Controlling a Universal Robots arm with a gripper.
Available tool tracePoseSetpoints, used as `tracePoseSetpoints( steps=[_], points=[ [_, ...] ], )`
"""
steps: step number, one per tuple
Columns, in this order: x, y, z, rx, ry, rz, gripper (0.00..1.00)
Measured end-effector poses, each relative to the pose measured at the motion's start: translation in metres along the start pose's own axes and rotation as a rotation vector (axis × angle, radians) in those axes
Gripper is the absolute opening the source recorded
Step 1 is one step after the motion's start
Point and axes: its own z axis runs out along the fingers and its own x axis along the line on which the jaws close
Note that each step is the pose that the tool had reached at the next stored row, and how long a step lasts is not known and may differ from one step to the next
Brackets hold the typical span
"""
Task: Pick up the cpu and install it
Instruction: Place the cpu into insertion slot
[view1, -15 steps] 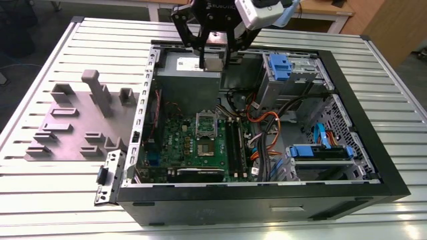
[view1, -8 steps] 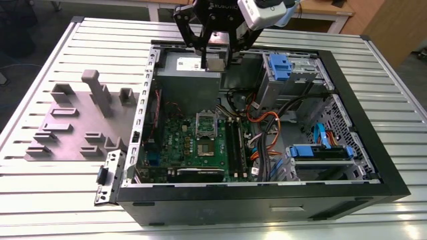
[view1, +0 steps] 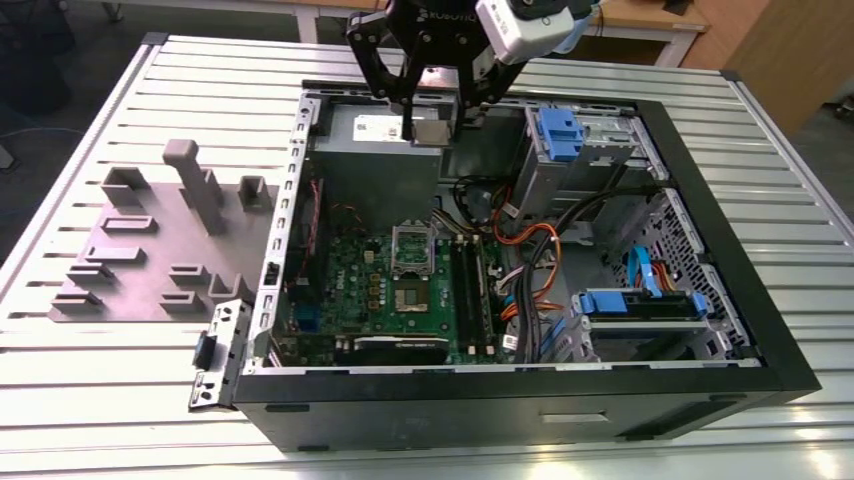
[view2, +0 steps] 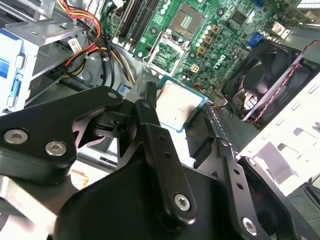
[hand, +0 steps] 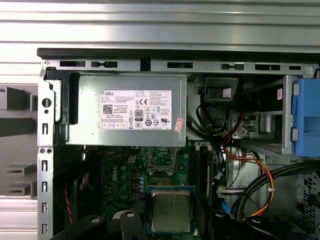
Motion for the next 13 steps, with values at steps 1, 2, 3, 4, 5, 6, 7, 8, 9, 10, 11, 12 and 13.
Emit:
tracePoseSetpoints(
  steps=[1, 2, 3, 4, 5, 6, 7, 8, 9, 10, 11, 12, 13],
  points=[
    [0.0000, -0.0001, 0.0000, 0.0000, 0.0000, 0.000, 0.47],
    [0.0000, -0.0009, 0.0006, 0.0000, 0.0000, 0.000, 0.47],
    [-0.0001, -0.0010, 0.0007, -0.0001, 0.0000, 0.000, 0.47],
    [-0.0001, -0.0011, 0.0008, -0.0001, 0.0000, 0.000, 0.47],
    [-0.0001, -0.0014, 0.0008, -0.0001, 0.0000, 0.000, 0.47],
    [0.0000, -0.0017, 0.0009, 0.0000, 0.0000, 0.000, 0.47],
    [0.0000, -0.0020, 0.0010, 0.0000, 0.0000, 0.000, 0.47],
    [-0.0001, -0.0023, 0.0011, 0.0000, 0.0000, 0.000, 0.47],
    [0.0000, -0.0026, 0.0014, -0.0001, 0.0000, 0.000, 0.47],
    [0.0000, -0.0029, 0.0017, -0.0002, -0.0001, 0.000, 0.47],
    [0.0000, -0.0031, 0.0019, -0.0001, 0.0000, 0.000, 0.47],
    [0.0000, -0.0034, 0.0022, 0.0001, 0.0001, 0.000, 0.47],
    [-0.0001, -0.0040, 0.0028, 0.0002, 0.0001, 0.000, 0.47]
  ],
)
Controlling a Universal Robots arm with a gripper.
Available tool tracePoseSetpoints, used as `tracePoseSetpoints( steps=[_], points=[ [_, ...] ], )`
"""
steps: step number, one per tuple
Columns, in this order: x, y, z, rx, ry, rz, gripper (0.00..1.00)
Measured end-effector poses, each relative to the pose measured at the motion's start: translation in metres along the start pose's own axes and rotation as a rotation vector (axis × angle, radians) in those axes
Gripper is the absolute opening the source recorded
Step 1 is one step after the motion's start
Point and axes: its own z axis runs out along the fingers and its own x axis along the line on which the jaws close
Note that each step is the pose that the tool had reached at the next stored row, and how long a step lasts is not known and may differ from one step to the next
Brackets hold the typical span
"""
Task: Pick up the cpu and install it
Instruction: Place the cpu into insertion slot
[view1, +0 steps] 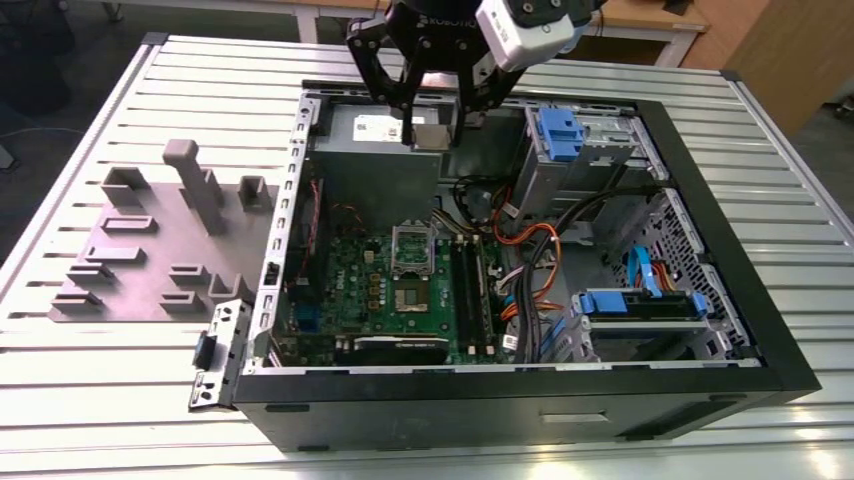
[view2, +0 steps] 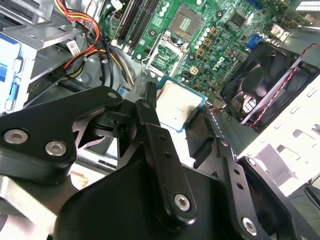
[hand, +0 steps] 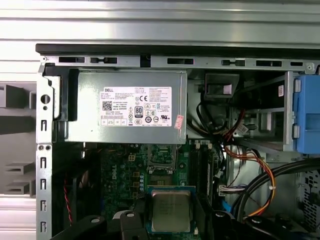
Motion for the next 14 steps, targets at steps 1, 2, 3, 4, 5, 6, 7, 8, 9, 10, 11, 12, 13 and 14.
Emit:
tracePoseSetpoints(
  steps=[1, 2, 3, 4, 5, 6, 7, 8, 9, 10, 11, 12, 13, 14],
  points=[
    [0.0000, -0.0005, 0.0008, -0.0001, -0.0001, 0.000, 0.47],
    [0.0001, -0.0008, 0.0017, -0.0003, -0.0001, 0.000, 0.47],
    [0.0001, -0.0010, 0.0025, -0.0002, -0.0001, 0.000, 0.47],
    [0.0001, -0.0013, 0.0034, -0.0002, -0.0001, 0.000, 0.47],
    [0.0001, -0.0015, 0.0042, -0.0002, -0.0001, 0.000, 0.47],
    [0.0000, -0.0017, 0.0050, -0.0002, -0.0001, 0.000, 0.47],
    [0.0000, -0.0020, 0.0055, -0.0001, -0.0001, 0.000, 0.47],
    [0.0000, -0.0023, 0.0060, -0.0001, 0.0000, 0.000, 0.47],
    [0.0001, -0.0026, 0.0063, 0.0000, 0.0000, 0.000, 0.47],
    [0.0001, -0.0027, 0.0063, -0.0001, 0.0000, 0.000, 0.47],
    [0.0001, -0.0027, 0.0063, -0.0001, 0.0000, 0.000, 0.47],
    [0.0001, -0.0027, 0.0064, -0.0001, 0.0000, 0.000, 0.47],
    [0.0000, -0.0027, 0.0064, -0.0001, -0.0001, 0.000, 0.47],
    [0.0000, -0.0027, 0.0065, -0.0002, -0.0001, 0.000, 0.47]
  ],
)
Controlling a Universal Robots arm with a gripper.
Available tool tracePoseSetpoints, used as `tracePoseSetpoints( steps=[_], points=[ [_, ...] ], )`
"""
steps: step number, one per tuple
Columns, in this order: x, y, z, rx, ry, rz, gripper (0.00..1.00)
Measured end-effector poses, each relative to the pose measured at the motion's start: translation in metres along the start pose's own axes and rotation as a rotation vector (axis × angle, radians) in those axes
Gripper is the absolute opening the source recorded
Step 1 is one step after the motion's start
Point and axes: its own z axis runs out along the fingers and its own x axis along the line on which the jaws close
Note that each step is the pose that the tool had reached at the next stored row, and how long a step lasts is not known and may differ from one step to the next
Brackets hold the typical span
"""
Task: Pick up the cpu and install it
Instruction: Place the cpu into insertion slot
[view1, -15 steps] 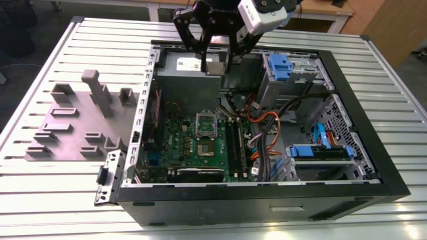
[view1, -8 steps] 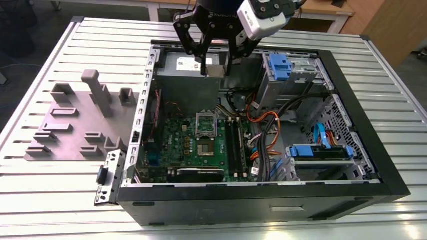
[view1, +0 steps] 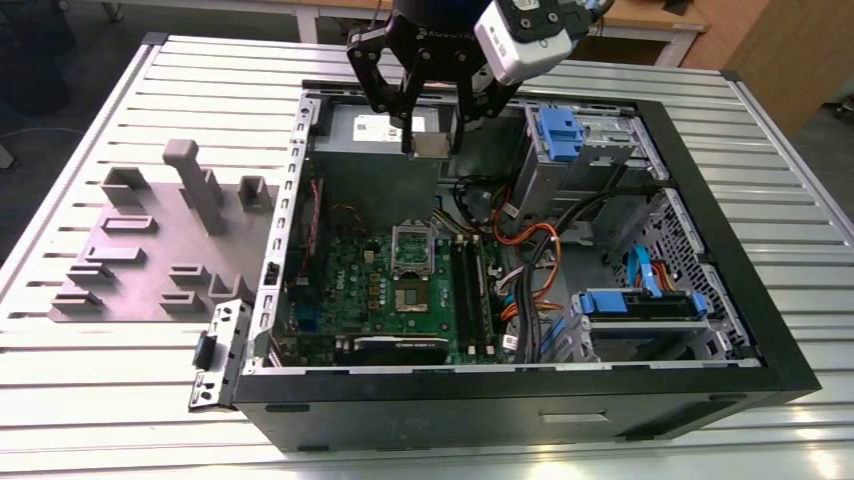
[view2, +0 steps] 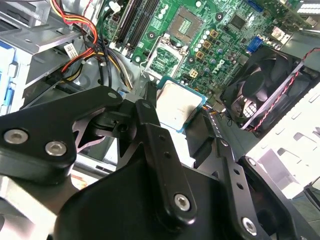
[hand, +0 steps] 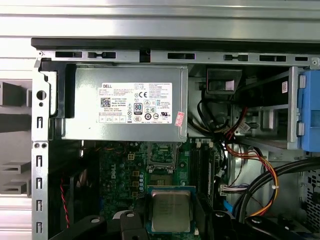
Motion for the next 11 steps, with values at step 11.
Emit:
tracePoseSetpoints(
  steps=[11],
  points=[
    [-0.0001, -0.0043, 0.0005, -0.0001, -0.0001, 0.000, 0.47]
  ],
)
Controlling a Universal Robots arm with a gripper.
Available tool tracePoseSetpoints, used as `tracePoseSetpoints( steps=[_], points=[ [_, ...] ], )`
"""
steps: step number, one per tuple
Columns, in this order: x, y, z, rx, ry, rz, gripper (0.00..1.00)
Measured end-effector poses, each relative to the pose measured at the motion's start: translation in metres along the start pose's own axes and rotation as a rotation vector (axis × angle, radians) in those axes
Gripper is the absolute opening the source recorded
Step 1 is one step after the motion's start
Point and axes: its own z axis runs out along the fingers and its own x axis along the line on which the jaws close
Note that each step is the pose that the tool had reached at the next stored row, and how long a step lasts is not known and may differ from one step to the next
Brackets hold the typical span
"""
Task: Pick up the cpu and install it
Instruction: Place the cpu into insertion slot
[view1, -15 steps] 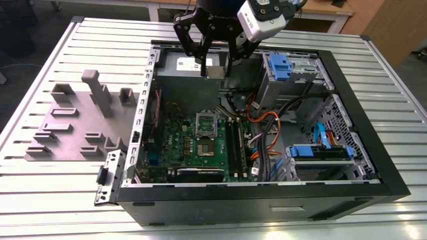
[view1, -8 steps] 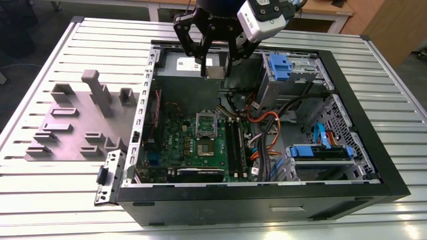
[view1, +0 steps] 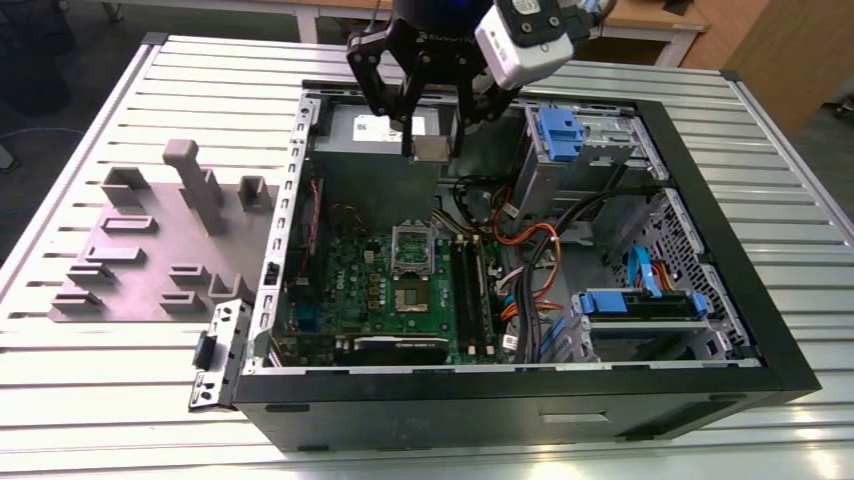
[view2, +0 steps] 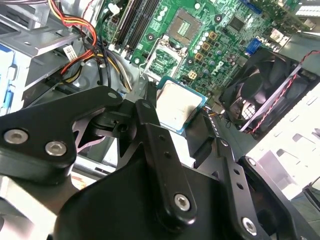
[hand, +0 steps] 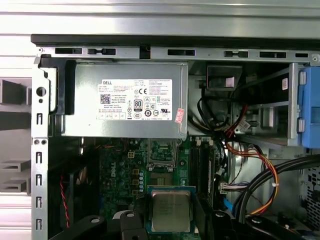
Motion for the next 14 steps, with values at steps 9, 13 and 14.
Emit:
tracePoseSetpoints(
  steps=[9, 13, 14],
  points=[
    [0.0000, -0.0023, 0.0081, 0.0001, 0.0001, 0.000, 0.47],
    [0.0000, -0.0024, 0.0146, 0.0000, 0.0001, 0.000, 0.47],
    [0.0000, -0.0024, 0.0162, 0.0000, 0.0001, 0.000, 0.47]
  ],
)
